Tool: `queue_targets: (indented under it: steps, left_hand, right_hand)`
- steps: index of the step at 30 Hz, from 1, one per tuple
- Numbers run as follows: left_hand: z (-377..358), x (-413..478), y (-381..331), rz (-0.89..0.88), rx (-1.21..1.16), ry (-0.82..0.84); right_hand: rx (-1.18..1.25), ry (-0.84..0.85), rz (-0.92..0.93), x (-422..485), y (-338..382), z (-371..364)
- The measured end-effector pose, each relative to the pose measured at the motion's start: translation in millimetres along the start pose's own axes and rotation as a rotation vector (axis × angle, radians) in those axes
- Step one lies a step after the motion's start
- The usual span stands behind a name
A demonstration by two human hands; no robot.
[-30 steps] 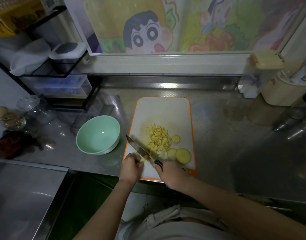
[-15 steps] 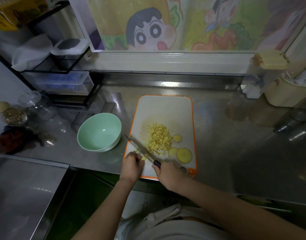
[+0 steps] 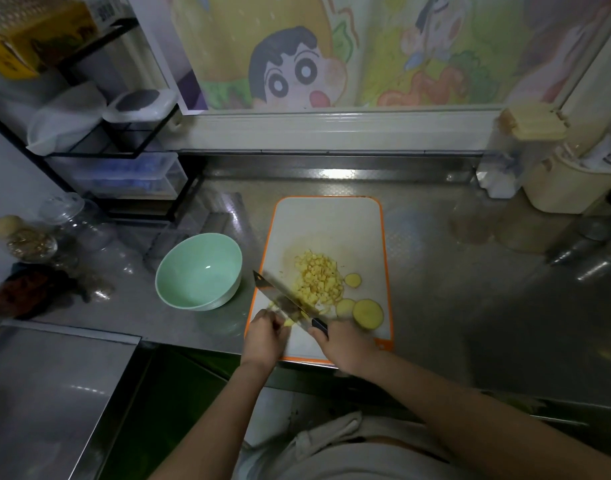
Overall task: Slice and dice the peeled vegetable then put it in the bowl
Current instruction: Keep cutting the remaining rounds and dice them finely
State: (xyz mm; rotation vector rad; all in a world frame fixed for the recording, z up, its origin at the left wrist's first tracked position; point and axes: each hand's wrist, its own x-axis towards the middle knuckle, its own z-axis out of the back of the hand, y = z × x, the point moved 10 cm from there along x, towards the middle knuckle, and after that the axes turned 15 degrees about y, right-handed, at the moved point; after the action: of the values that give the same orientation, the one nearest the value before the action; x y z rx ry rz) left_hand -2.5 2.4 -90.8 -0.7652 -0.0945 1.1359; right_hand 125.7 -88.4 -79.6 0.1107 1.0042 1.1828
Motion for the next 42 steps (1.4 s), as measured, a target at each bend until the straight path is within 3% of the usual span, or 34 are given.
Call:
queue_targets:
  steps: [14, 42]
  left_hand:
    - [0, 0, -4, -0.015, -0.007, 0.005]
    - [-4, 0, 4, 0.029, -0.009, -0.003]
  right_hand:
    - [0.157, -0.005, 0.036, -6, -7, 8]
    - [-0.076, 0.015, -0.029, -20, 9, -8]
